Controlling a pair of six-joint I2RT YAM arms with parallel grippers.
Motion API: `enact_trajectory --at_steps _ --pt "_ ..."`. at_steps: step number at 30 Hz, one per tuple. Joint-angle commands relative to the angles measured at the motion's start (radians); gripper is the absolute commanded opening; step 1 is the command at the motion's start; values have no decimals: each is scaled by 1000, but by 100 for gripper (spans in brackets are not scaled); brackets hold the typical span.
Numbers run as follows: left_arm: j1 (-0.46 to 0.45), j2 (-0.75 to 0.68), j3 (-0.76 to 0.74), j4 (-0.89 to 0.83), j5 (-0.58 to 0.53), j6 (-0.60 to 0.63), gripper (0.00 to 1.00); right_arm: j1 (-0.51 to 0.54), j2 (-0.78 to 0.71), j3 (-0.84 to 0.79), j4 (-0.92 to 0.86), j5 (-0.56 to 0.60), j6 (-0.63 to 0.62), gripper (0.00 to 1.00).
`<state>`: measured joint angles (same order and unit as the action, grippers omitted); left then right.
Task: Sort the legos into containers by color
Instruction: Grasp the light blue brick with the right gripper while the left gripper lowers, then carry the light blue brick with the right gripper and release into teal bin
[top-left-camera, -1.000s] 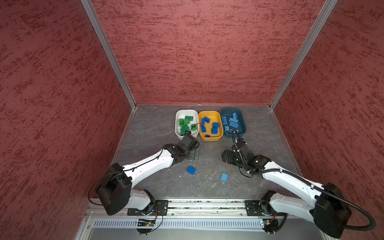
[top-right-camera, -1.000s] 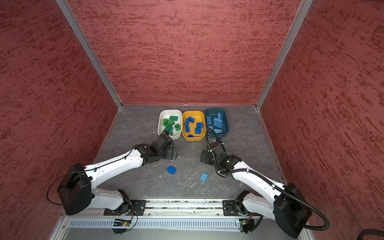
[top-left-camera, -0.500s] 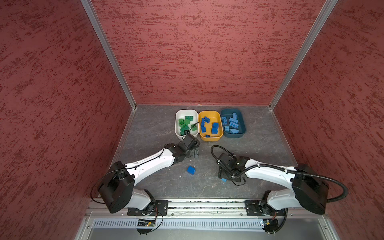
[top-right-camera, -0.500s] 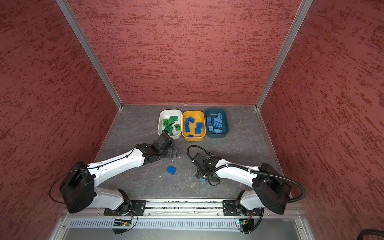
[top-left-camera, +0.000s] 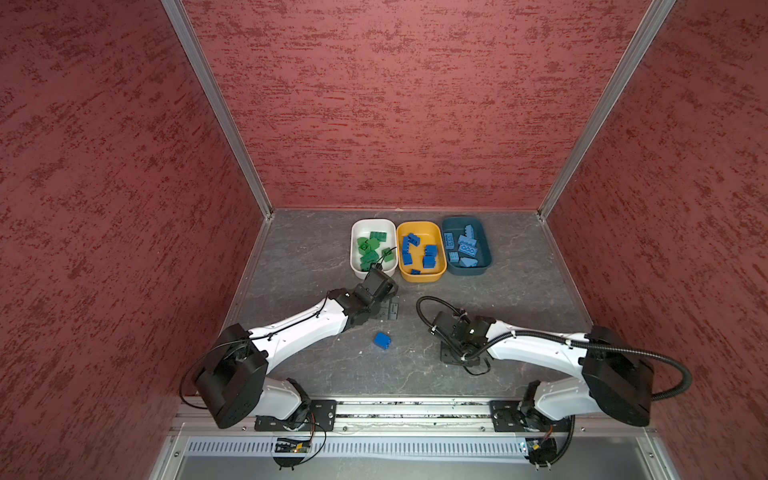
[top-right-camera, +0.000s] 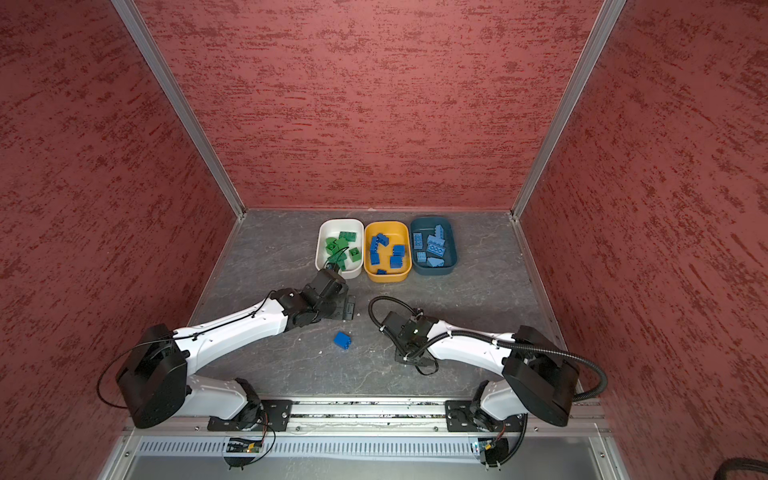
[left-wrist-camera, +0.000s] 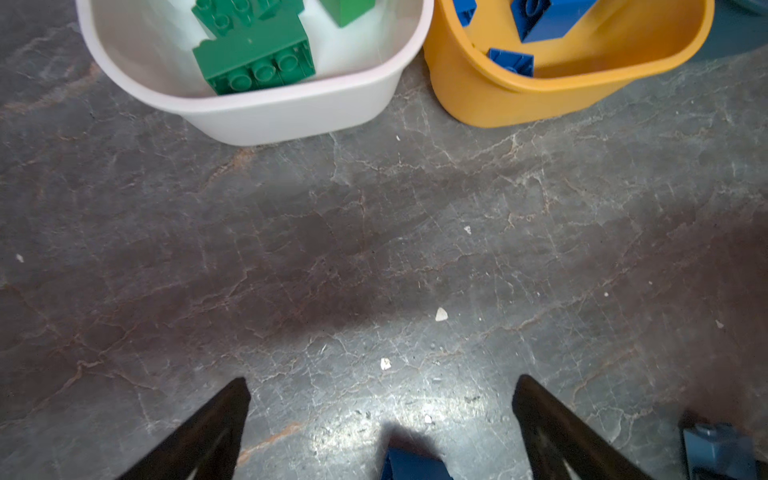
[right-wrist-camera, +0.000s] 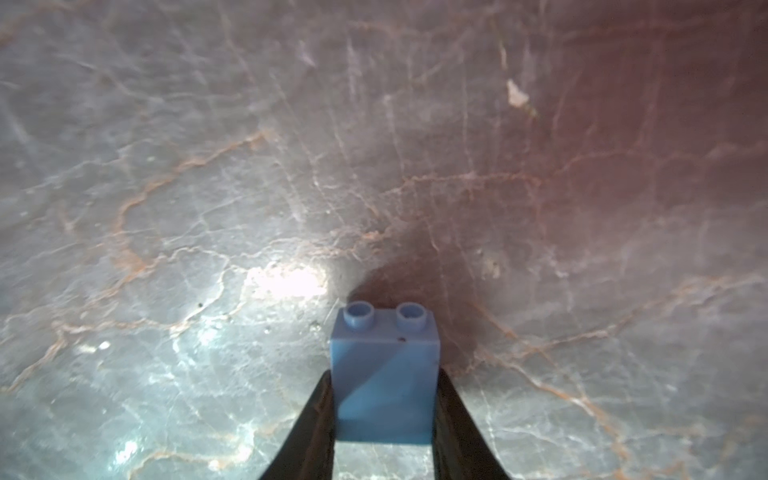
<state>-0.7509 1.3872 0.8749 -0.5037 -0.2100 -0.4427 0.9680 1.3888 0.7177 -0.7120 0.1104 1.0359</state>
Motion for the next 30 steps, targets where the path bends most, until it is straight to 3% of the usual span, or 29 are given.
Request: enact_trajectory --at_steps 1,7,14,23,30 --pt "3 -34 -11 -19 52 30 100 -42 -64 6 68 58 -65 30" --pt "-1 -58 -20 -32 53 4 100 -180 -109 58 179 95 -257 31" --pt "-7 -33 -9 -24 37 -62 100 -408 -57 117 405 60 -445 32" --pt "-11 -31 10 -22 43 -50 99 -675 169 343 461 -56 -618 34" --pt "-12 -24 29 -34 49 -51 99 -750 445 615 381 6 -704 38"
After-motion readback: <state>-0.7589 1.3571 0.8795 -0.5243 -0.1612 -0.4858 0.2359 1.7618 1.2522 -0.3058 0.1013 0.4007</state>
